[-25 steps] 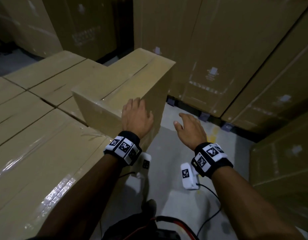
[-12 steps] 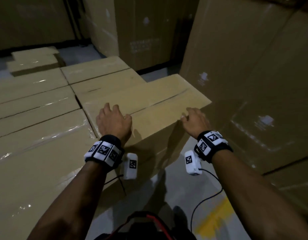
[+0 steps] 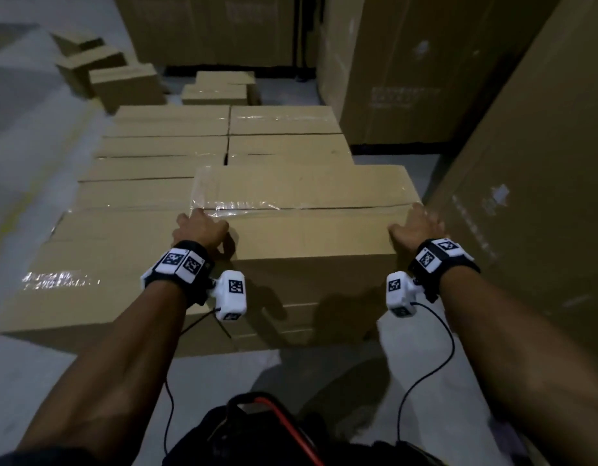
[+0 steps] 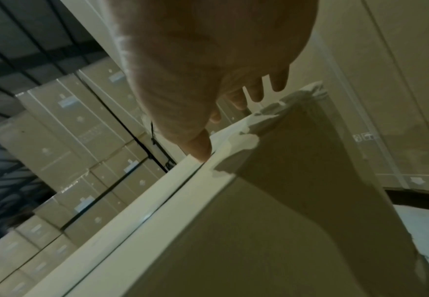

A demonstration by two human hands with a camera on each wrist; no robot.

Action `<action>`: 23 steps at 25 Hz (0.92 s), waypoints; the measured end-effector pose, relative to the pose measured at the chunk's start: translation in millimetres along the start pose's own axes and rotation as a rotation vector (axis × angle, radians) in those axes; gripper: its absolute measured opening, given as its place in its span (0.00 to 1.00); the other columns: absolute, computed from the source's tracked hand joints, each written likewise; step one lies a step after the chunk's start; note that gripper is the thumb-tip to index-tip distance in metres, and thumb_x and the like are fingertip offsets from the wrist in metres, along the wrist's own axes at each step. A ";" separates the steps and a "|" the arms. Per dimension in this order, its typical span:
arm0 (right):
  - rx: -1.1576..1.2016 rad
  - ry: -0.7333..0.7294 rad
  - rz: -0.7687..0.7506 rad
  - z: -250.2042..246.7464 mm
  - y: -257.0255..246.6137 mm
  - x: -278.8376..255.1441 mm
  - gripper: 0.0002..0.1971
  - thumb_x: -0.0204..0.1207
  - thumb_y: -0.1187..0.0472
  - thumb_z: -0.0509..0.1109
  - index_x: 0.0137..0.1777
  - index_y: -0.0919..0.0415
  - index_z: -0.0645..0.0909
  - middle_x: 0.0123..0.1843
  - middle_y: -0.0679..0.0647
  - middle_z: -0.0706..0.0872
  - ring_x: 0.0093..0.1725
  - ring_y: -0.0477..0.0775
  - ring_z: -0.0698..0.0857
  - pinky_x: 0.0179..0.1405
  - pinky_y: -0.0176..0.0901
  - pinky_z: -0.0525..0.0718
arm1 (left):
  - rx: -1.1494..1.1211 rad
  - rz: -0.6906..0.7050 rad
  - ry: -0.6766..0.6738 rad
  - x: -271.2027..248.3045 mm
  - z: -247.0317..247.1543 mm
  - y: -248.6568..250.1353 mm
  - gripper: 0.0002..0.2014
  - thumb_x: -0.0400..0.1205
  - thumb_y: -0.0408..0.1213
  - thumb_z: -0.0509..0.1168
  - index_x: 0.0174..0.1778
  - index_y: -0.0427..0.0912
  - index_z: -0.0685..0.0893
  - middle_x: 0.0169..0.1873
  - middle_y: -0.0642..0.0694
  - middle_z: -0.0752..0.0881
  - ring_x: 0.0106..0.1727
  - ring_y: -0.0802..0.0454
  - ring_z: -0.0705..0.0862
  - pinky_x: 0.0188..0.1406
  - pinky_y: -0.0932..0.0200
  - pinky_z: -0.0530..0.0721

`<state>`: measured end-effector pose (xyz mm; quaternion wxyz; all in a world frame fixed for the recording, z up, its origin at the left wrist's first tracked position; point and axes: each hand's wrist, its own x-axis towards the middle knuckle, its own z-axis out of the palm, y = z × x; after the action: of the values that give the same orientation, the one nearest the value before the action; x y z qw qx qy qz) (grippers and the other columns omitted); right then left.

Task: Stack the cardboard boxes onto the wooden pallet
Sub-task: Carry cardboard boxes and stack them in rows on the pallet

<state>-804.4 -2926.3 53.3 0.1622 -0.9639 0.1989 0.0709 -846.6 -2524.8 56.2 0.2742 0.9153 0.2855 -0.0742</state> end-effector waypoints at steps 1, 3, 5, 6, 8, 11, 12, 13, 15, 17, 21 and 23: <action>0.008 -0.010 -0.006 -0.4 3.9 5.3 0.39 0.73 0.41 0.67 0.83 0.50 0.60 0.83 0.61 0.63 0.81 0.71 0.64 0.77 0.70 0.68 | -0.016 -0.034 0.005 -2.2 1.8 0.9 0.26 0.78 0.45 0.65 0.72 0.42 0.73 0.68 0.35 0.71 0.66 0.28 0.76 0.66 0.34 0.78; 0.067 -0.038 -0.008 2.4 7.4 14.8 0.40 0.75 0.41 0.68 0.84 0.50 0.59 0.84 0.63 0.62 0.81 0.72 0.63 0.77 0.71 0.68 | -0.020 -0.070 0.000 -5.2 1.9 3.8 0.26 0.75 0.44 0.67 0.69 0.44 0.73 0.65 0.34 0.72 0.64 0.27 0.76 0.65 0.33 0.79; 0.116 -0.042 -0.003 4.8 7.4 23.0 0.40 0.75 0.42 0.70 0.84 0.51 0.59 0.84 0.65 0.60 0.81 0.74 0.63 0.77 0.71 0.68 | -0.013 -0.087 -0.030 -6.2 1.8 5.8 0.25 0.73 0.44 0.69 0.66 0.46 0.73 0.64 0.35 0.70 0.62 0.26 0.76 0.63 0.32 0.80; 0.124 -0.040 -0.002 6.0 7.1 25.9 0.40 0.75 0.42 0.70 0.84 0.52 0.60 0.83 0.66 0.61 0.80 0.74 0.64 0.77 0.71 0.68 | -0.006 -0.084 -0.044 -6.6 2.3 6.7 0.25 0.72 0.44 0.70 0.65 0.47 0.73 0.63 0.36 0.70 0.61 0.26 0.76 0.62 0.32 0.80; 0.131 -0.026 -0.011 7.3 6.2 28.4 0.37 0.74 0.44 0.71 0.81 0.52 0.63 0.81 0.67 0.64 0.78 0.75 0.66 0.75 0.70 0.70 | 0.001 -0.068 -0.051 -7.9 3.7 4.7 0.26 0.69 0.45 0.71 0.63 0.47 0.74 0.62 0.37 0.71 0.59 0.27 0.77 0.61 0.32 0.82; 0.122 0.012 -0.048 5.1 5.9 34.9 0.34 0.72 0.44 0.72 0.76 0.54 0.69 0.76 0.67 0.69 0.76 0.75 0.68 0.72 0.69 0.72 | -0.005 -0.028 -0.037 -9.6 5.5 3.9 0.23 0.68 0.48 0.71 0.57 0.47 0.76 0.59 0.36 0.75 0.55 0.29 0.80 0.58 0.36 0.85; 0.120 0.020 -0.059 5.1 5.7 37.6 0.33 0.71 0.43 0.72 0.74 0.54 0.70 0.75 0.67 0.71 0.75 0.74 0.68 0.72 0.69 0.72 | -0.007 -0.021 -0.029 -9.0 7.1 3.8 0.22 0.69 0.49 0.71 0.55 0.47 0.76 0.59 0.36 0.77 0.55 0.30 0.81 0.58 0.37 0.85; 0.120 0.020 -0.061 4.2 6.1 38.6 0.34 0.70 0.42 0.73 0.73 0.54 0.71 0.74 0.67 0.72 0.75 0.74 0.69 0.72 0.69 0.73 | -0.003 -0.012 -0.017 -9.6 9.0 3.9 0.21 0.70 0.49 0.71 0.56 0.46 0.77 0.59 0.35 0.78 0.55 0.30 0.81 0.58 0.38 0.85; 0.120 0.010 -0.051 3.9 8.0 40.3 0.33 0.71 0.42 0.73 0.73 0.54 0.71 0.75 0.68 0.72 0.75 0.74 0.69 0.72 0.70 0.72 | 0.005 0.004 0.007 -10.9 14.1 3.1 0.23 0.73 0.51 0.71 0.60 0.46 0.77 0.60 0.34 0.78 0.57 0.30 0.81 0.58 0.36 0.84; 0.102 0.000 -0.040 3.9 9.2 41.9 0.32 0.74 0.43 0.73 0.75 0.55 0.71 0.76 0.68 0.69 0.77 0.74 0.67 0.74 0.69 0.70 | 0.008 0.010 0.014 -9.7 16.2 1.5 0.24 0.73 0.52 0.71 0.62 0.45 0.77 0.61 0.34 0.78 0.57 0.29 0.81 0.60 0.35 0.84; 0.087 0.002 -0.047 4.5 9.8 36.3 0.31 0.77 0.44 0.71 0.77 0.55 0.71 0.79 0.68 0.64 0.79 0.74 0.63 0.76 0.68 0.67 | 0.017 0.023 0.023 -11.4 18.1 -1.0 0.26 0.76 0.52 0.69 0.68 0.45 0.75 0.65 0.33 0.76 0.61 0.28 0.79 0.63 0.33 0.81; 0.053 -0.015 -0.054 5.8 11.0 34.5 0.31 0.78 0.42 0.68 0.78 0.54 0.70 0.80 0.67 0.64 0.78 0.74 0.64 0.76 0.70 0.67 | 0.065 0.027 0.025 -17.2 19.0 -0.4 0.25 0.80 0.52 0.67 0.70 0.44 0.74 0.69 0.33 0.72 0.64 0.27 0.77 0.66 0.34 0.79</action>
<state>-777.9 -2946.4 37.9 0.1913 -0.9637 0.1734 0.0685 -860.6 -2543.2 45.1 0.2417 0.9284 0.2740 -0.0681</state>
